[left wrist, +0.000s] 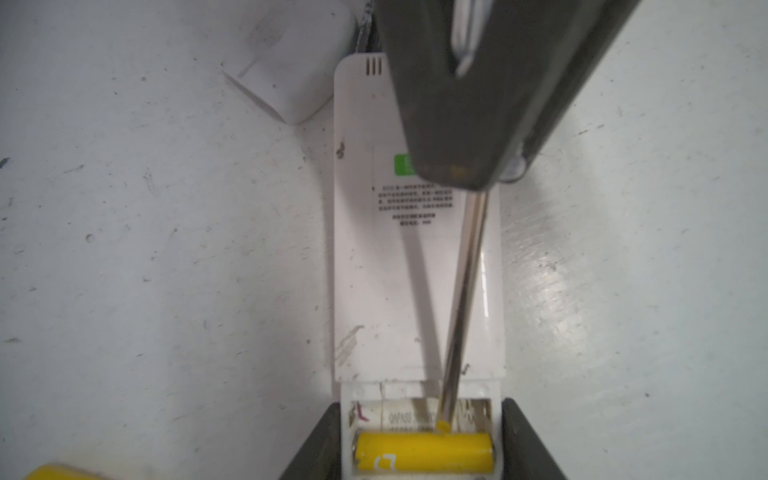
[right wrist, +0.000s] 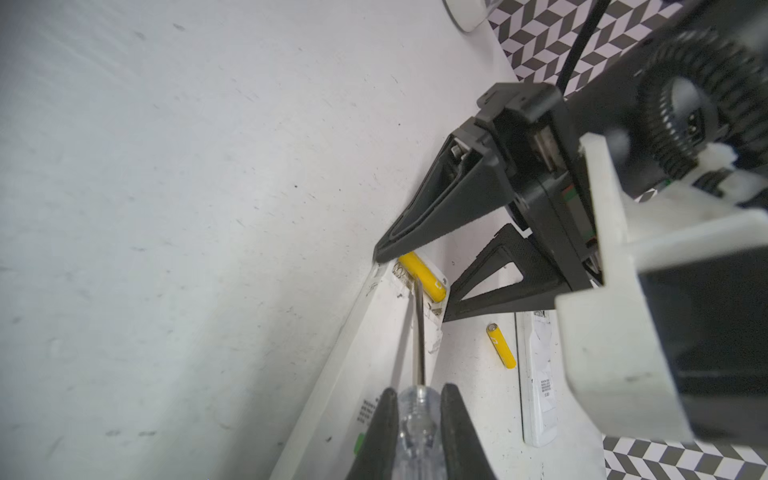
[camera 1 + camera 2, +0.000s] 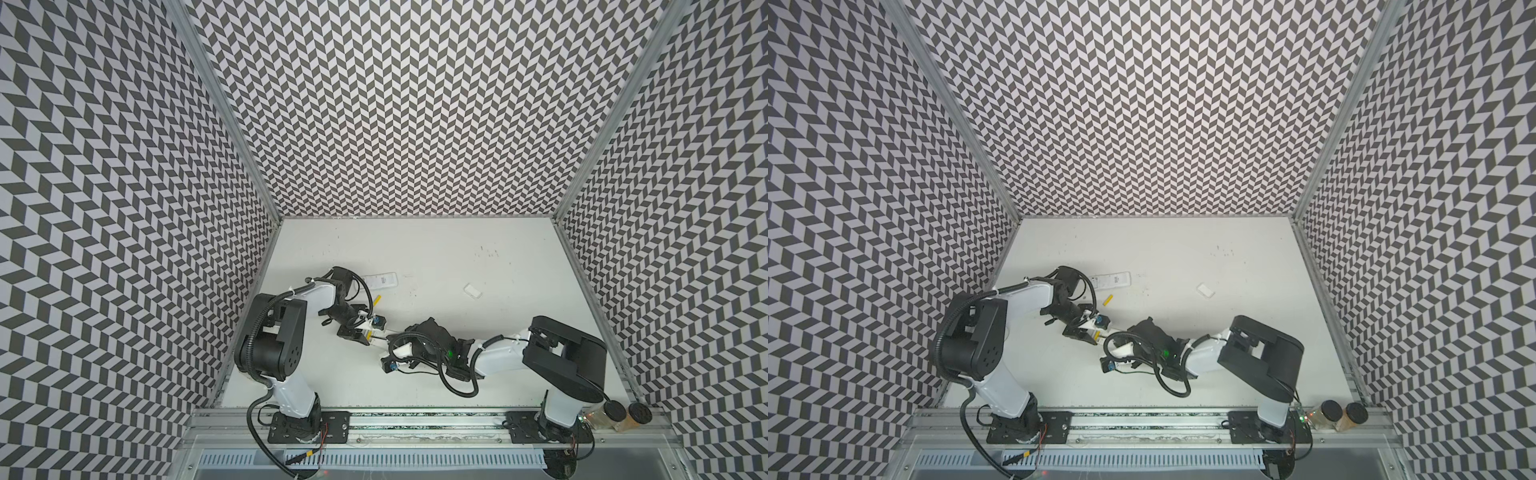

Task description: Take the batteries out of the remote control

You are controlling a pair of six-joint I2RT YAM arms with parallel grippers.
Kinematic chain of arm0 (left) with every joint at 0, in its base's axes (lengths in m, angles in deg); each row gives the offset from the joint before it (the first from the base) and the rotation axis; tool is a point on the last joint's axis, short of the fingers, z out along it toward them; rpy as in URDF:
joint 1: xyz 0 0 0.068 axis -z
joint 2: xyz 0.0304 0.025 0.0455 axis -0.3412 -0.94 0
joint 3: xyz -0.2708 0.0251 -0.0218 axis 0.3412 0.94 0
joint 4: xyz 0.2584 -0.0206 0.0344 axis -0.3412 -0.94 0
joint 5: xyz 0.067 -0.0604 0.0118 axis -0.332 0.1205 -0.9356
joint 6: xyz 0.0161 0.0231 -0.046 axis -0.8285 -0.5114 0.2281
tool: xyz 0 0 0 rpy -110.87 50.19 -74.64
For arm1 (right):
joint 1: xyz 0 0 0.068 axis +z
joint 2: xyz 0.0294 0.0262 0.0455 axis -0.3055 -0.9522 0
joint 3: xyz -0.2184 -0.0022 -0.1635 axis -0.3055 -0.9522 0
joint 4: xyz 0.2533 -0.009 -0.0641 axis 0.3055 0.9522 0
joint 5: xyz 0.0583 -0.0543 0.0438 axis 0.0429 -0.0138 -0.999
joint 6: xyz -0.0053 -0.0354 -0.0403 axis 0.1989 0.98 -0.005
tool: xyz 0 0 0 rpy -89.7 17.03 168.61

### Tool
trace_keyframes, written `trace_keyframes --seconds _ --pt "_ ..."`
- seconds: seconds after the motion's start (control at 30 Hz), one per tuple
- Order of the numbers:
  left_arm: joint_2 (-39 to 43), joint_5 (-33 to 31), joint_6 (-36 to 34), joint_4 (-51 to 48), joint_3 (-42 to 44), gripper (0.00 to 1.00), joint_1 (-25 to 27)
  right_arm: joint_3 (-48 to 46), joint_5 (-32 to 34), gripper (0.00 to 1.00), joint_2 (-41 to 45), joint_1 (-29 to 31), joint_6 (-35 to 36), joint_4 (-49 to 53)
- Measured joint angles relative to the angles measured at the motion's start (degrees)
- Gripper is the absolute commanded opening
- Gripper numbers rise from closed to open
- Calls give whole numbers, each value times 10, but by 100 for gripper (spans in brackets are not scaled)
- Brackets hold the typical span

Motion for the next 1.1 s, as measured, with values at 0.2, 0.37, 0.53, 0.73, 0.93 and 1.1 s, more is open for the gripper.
trace_keyframes --seconds 0.2,0.37,0.53,0.73,0.93,1.1 --pt "0 -1 0 0 0 50 0 68 10 0 -9 2 35 115" --pt "0 -2 0 0 0 50 1 127 32 0 -23 7 60 200" --pt "0 -1 0 0 0 49 1 161 50 0 -23 11 76 264" --pt "0 -2 0 -1 0 49 1 151 52 0 -24 19 76 244" --pt "0 -1 2 -1 0 49 1 77 50 0 -38 21 23 87" --pt "0 -1 2 -1 0 50 1 26 54 0 -53 21 -40 -27"
